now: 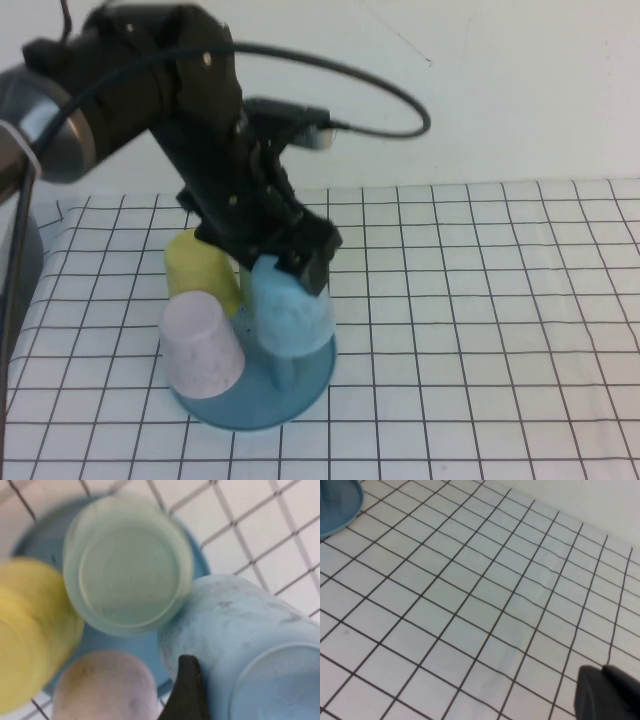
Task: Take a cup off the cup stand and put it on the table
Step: Pick up the cup from the rack, then hand over the cup
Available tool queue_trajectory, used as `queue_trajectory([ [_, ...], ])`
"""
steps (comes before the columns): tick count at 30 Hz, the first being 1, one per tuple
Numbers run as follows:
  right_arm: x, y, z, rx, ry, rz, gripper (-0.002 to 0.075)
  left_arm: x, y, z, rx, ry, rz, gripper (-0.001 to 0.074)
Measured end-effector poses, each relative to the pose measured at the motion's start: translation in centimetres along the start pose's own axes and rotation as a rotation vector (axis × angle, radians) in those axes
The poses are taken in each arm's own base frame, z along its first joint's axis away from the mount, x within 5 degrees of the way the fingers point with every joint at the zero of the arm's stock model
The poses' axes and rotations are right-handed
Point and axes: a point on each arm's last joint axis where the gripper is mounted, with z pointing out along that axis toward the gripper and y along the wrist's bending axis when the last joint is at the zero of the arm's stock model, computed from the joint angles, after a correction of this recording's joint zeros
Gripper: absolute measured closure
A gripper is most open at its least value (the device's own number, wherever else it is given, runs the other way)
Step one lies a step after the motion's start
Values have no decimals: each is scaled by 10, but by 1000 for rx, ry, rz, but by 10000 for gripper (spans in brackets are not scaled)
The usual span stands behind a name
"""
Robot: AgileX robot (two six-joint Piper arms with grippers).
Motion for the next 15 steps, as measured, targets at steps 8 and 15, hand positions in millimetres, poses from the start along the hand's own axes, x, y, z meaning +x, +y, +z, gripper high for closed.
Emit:
queue_trajectory([
  [8,-20,2,-6,-41,-154,108,729,-19,-15,-60,35,-199,40,205],
  [15,-78,5,-42,-146,-608,104,729,-17,-48,-106,301,-340,110,205],
])
